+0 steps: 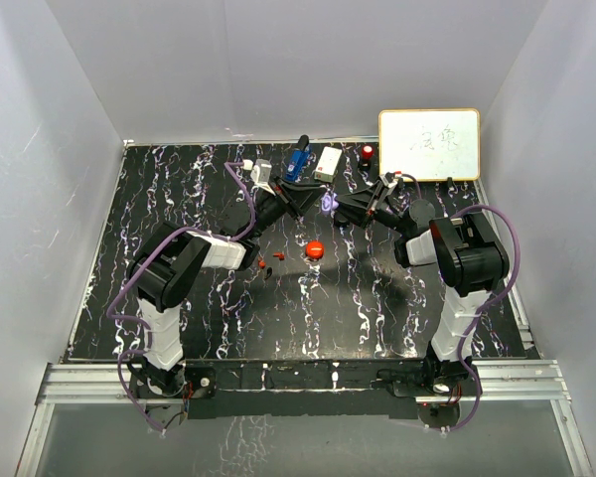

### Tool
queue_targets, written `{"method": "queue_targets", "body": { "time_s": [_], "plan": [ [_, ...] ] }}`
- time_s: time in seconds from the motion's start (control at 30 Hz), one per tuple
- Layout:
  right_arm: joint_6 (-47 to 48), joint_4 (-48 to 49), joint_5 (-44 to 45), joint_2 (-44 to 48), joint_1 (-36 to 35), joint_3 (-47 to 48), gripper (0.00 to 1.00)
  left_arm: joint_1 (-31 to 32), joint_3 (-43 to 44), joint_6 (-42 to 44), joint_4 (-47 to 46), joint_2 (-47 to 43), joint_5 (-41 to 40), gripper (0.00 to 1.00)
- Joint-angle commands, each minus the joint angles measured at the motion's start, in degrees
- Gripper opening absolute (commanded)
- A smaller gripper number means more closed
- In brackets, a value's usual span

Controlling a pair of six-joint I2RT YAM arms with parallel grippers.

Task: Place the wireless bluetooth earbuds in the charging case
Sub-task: Place the earbud in the charging case.

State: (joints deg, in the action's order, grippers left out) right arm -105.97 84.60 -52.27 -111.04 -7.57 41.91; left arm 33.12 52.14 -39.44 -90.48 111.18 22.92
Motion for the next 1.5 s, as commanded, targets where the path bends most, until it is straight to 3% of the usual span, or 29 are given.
{"method": "queue_targets", "body": {
  "time_s": [0.0,1.47],
  "plan": [
    [0.21,19.19,0.22,1.90,-0.20,1.33,0.00,0.02,0.62,0.66,-12.01,-2.41,-0.07,0.00],
    [2.67,18.30,0.42,-0.03,-0.50,-0.86,0.00,0.01,-0.44,1.99,-12.01,-6.35,-1.64,0.00]
  ]
}}
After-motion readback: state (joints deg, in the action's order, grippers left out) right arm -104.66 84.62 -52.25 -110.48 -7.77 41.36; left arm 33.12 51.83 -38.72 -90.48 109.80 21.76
